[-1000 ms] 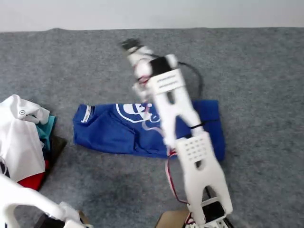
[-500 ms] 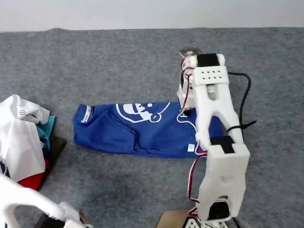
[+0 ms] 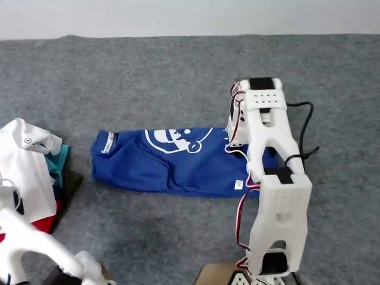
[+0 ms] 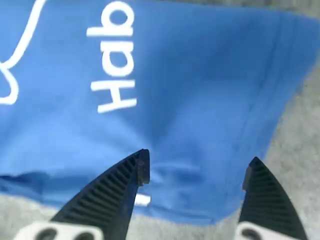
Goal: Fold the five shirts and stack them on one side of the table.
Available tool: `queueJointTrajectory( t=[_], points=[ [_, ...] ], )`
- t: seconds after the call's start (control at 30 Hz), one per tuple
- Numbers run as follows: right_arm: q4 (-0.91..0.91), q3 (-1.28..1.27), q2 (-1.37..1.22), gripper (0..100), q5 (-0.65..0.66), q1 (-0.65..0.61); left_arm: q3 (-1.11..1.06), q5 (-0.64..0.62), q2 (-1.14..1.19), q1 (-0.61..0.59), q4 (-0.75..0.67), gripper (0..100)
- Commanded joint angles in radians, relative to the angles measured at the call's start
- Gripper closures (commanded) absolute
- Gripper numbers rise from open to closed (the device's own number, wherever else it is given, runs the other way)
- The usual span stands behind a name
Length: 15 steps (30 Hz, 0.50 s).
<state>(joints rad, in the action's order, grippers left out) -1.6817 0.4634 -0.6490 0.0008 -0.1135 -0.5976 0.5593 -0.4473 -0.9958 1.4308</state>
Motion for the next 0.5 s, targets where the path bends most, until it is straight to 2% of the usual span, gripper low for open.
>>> queueJointTrajectory(
  t=[0.0, 0.27, 0.47],
  points=[
    [0.051, 0.005, -0.018, 68.9, -0.009, 0.012, 0.005, 0.006, -0.003, 0.031, 0.009, 96],
    [0.096, 0.006, -0.111, 68.9, -0.006, 0.073, 0.005, 0.006, -0.003, 0.034, 0.008, 96],
    [0.070, 0.008, -0.053, 68.9, -0.002, 0.076, 0.005, 0.006, -0.003, 0.032, 0.006, 96]
  ],
)
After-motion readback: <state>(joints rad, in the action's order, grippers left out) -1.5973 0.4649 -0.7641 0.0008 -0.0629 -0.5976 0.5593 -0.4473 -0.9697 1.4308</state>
